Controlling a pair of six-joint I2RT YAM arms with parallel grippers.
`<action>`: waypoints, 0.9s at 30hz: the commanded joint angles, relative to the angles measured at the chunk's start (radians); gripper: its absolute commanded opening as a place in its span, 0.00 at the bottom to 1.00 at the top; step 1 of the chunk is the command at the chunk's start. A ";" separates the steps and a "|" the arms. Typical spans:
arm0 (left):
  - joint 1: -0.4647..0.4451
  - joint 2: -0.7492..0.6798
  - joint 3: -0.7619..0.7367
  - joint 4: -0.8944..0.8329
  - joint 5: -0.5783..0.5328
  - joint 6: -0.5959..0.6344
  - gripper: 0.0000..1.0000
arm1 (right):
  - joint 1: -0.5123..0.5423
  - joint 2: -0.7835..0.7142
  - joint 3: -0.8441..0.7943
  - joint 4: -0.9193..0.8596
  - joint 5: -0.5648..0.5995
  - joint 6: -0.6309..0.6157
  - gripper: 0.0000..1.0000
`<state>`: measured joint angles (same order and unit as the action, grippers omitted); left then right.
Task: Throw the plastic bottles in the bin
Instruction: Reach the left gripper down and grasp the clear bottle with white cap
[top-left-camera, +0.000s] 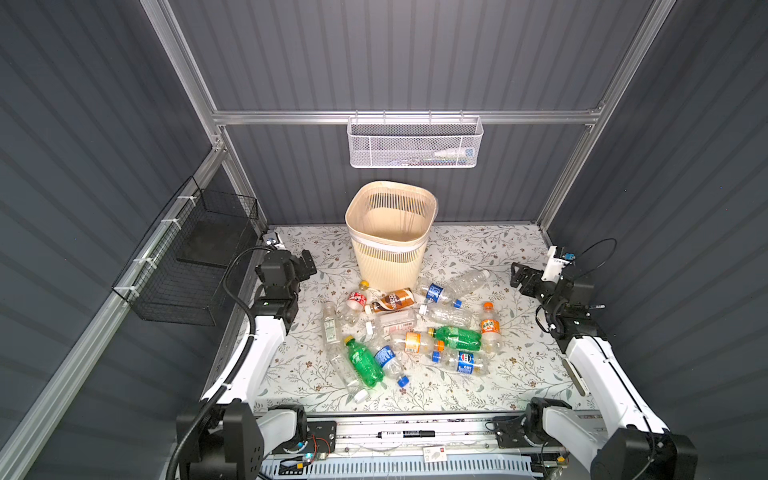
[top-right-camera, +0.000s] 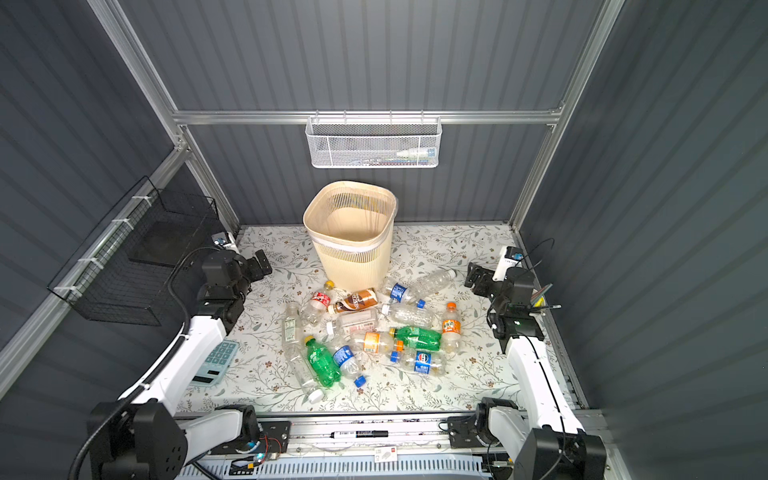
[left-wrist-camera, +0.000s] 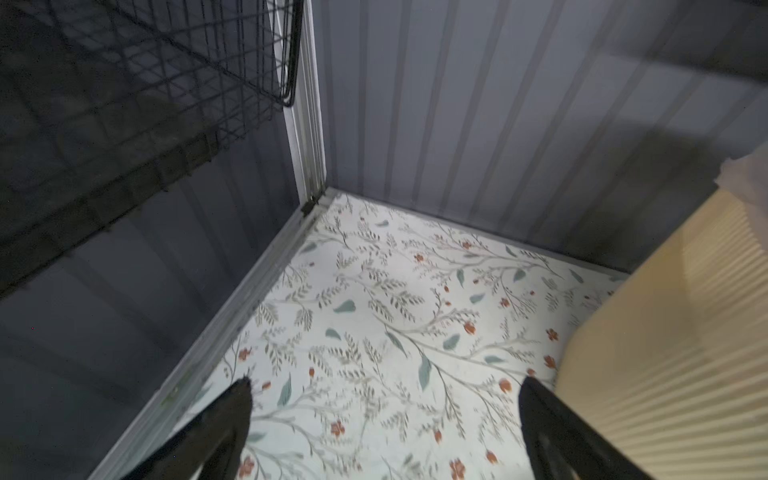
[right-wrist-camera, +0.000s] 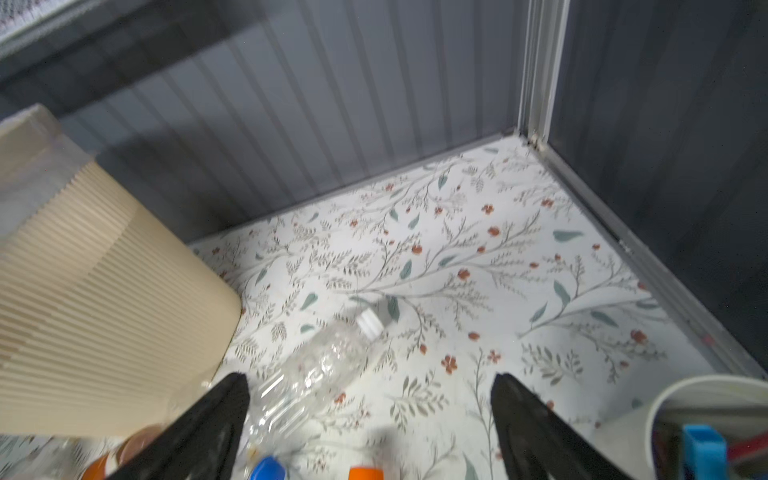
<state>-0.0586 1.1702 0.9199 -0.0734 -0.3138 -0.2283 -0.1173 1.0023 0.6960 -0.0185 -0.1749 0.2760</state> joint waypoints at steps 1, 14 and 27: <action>-0.031 -0.001 0.061 -0.430 0.018 -0.134 1.00 | -0.001 0.001 0.044 -0.307 -0.101 0.042 0.91; -0.186 -0.073 -0.059 -0.715 0.076 -0.419 0.95 | 0.017 0.013 0.027 -0.497 -0.149 0.039 0.88; -0.216 0.033 -0.090 -0.667 0.271 -0.370 0.92 | 0.059 0.109 0.067 -0.570 -0.085 -0.008 0.97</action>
<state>-0.2680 1.1801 0.8406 -0.7376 -0.1059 -0.6197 -0.0643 1.1110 0.7338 -0.5583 -0.2878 0.2825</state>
